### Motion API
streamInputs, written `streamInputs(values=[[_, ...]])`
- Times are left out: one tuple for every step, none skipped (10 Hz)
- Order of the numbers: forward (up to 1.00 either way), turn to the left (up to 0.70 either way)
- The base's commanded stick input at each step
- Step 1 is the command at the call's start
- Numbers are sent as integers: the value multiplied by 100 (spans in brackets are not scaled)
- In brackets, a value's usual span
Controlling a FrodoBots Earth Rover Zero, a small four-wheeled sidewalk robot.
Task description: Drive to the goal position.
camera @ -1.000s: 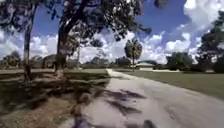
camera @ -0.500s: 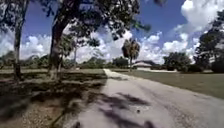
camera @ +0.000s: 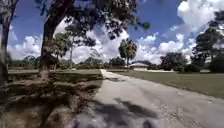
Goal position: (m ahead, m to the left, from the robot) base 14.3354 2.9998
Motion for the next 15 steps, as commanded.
streamInputs(values=[[70,0],[70,0],[70,0],[70,0],[70,0],[70,0],[70,0],[70,0],[70,0],[70,0],[70,0],[70,0],[70,0],[70,0],[70,0]])
